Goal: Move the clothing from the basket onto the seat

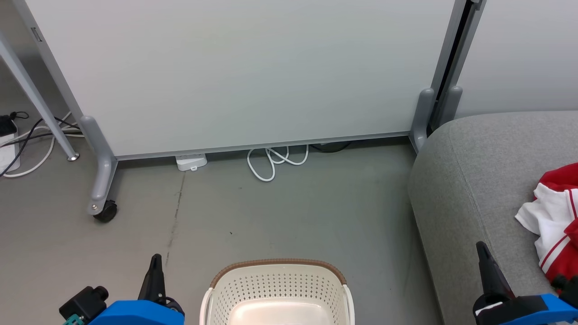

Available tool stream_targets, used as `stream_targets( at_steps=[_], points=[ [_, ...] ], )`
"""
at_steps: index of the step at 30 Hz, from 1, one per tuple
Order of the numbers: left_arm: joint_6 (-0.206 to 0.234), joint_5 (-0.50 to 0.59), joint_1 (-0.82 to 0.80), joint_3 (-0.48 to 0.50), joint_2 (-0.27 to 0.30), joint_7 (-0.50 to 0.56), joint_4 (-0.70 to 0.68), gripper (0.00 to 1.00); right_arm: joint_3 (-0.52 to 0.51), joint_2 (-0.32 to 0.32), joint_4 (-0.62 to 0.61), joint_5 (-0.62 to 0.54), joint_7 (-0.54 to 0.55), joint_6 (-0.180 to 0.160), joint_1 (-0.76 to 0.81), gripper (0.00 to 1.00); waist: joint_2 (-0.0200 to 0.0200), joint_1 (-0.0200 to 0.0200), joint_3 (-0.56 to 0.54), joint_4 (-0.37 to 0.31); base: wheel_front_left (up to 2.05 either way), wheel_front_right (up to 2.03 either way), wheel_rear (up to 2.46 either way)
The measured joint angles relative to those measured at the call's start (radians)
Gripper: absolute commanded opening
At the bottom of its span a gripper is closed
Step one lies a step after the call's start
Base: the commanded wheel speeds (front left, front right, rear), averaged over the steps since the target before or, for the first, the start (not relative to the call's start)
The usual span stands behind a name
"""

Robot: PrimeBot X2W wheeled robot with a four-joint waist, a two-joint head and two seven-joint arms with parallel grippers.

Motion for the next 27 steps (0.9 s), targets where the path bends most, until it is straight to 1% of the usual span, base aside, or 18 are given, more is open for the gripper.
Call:
stream_targets(
  at_steps=[11, 27],
  points=[
    [-0.003, -0.150, -0.015, 0.027, 0.000, 0.039, -0.030, 0.00, 0.000, 0.000, 0.010, 0.149, 0.023, 0.000, -0.029, 0.00, 0.0000, 0.0000, 0.006, -0.006, 0.00, 0.00, 0.00],
    [-0.008, -0.323, -0.032, 0.058, 0.000, 0.086, -0.064, 0.00, -0.002, 0.000, 0.020, 0.328, 0.048, 0.000, -0.056, 0.00, 0.0000, -0.0001, 0.013, -0.014, 0.00, 0.00, 0.00]
  ],
)
